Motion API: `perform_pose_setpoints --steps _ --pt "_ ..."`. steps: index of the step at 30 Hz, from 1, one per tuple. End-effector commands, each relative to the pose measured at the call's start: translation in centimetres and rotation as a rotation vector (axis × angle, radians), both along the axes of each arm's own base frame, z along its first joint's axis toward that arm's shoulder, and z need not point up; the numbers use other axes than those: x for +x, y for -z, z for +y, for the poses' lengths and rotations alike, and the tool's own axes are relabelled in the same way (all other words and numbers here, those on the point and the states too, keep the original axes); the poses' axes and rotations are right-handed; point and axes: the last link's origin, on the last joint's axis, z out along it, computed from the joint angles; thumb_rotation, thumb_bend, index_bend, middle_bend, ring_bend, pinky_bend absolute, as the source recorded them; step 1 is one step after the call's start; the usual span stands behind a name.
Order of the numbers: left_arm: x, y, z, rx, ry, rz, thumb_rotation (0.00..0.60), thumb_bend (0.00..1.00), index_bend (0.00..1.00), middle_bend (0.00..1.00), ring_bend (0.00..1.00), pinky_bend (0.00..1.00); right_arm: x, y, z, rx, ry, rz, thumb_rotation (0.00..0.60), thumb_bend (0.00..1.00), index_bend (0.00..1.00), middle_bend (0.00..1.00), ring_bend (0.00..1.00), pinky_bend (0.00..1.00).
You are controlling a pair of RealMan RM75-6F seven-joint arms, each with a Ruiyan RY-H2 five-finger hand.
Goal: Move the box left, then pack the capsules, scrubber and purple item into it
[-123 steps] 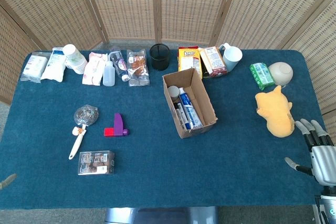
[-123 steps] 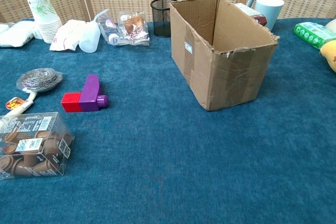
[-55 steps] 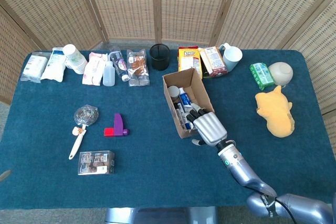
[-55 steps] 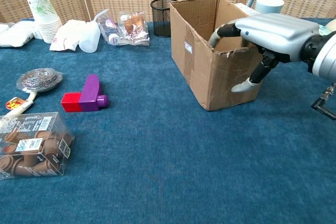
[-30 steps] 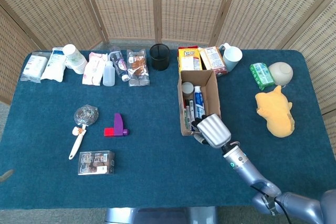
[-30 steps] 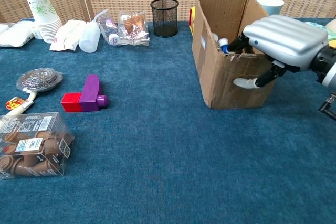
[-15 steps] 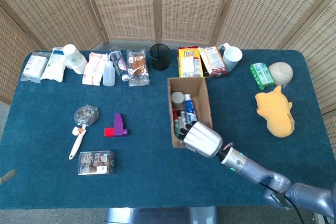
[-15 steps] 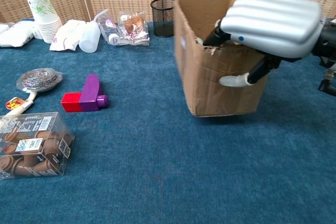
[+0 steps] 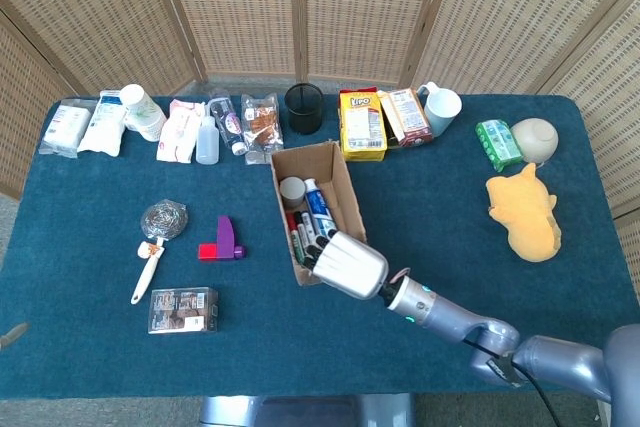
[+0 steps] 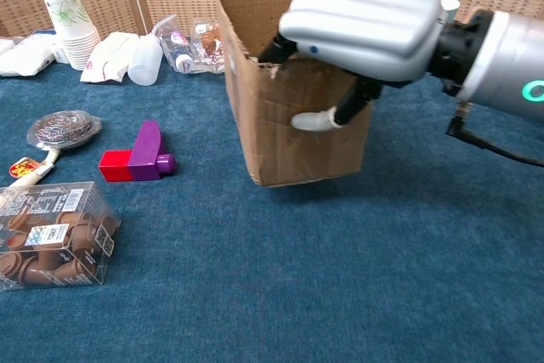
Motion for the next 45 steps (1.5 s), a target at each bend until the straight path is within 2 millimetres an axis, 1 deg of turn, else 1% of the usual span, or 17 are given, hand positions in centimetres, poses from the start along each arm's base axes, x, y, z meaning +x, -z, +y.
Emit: perform_pose_setpoints --steps 1,6,10,15,23,26,35,45 --pt "-0.1 -0.1 0.0 0.002 -0.002 -0.001 0.600 0.01 0.00 0.00 0.00 0.00 1.3 0.4 -0.2 -0.004 -0.006 -0.012 0.600 0.47 0.72 0.63 0.59 0.81" --pt "-0.2 -0.2 0.0 0.003 -0.007 -0.005 0.600 0.01 0.00 0.00 0.00 0.00 3.0 1.3 -0.4 -0.006 0.000 -0.020 0.600 0.46 0.72 0.63 0.59 0.81" --pt "-0.2 -0.2 0.0 0.002 -0.007 -0.008 0.600 0.01 0.00 0.00 0.00 0.00 3.7 2.2 -0.5 -0.005 0.017 -0.016 0.600 0.46 0.72 0.63 0.59 0.81" --pt "-0.3 -0.4 -0.1 0.005 -0.010 -0.015 0.600 0.01 0.00 0.00 0.00 0.00 3.2 3.4 -0.8 -0.013 0.045 0.005 0.600 0.45 0.72 0.63 0.59 0.81" --pt "-0.5 -0.4 0.1 0.001 -0.016 -0.016 0.600 0.01 0.00 0.00 0.00 0.00 2.1 4.2 -1.5 -0.027 0.088 0.014 0.600 0.45 0.72 0.63 0.59 0.81" --pt "-0.5 -0.3 0.1 -0.002 -0.017 -0.015 0.600 0.01 0.00 0.00 0.00 0.00 1.9 4.8 -1.2 -0.015 0.095 0.012 0.600 0.45 0.72 0.63 0.59 0.81" --pt "-0.5 -0.3 0.0 -0.001 -0.019 -0.017 0.600 0.01 0.00 0.00 0.00 0.00 2.4 5.8 0.1 0.021 0.088 -0.036 0.600 0.44 0.72 0.63 0.59 0.81" --pt "-0.4 -0.2 0.0 -0.007 -0.015 -0.019 0.600 0.01 0.00 0.00 0.00 0.00 4.0 7.2 1.2 0.043 0.081 -0.077 0.600 0.43 0.72 0.63 0.59 0.81"
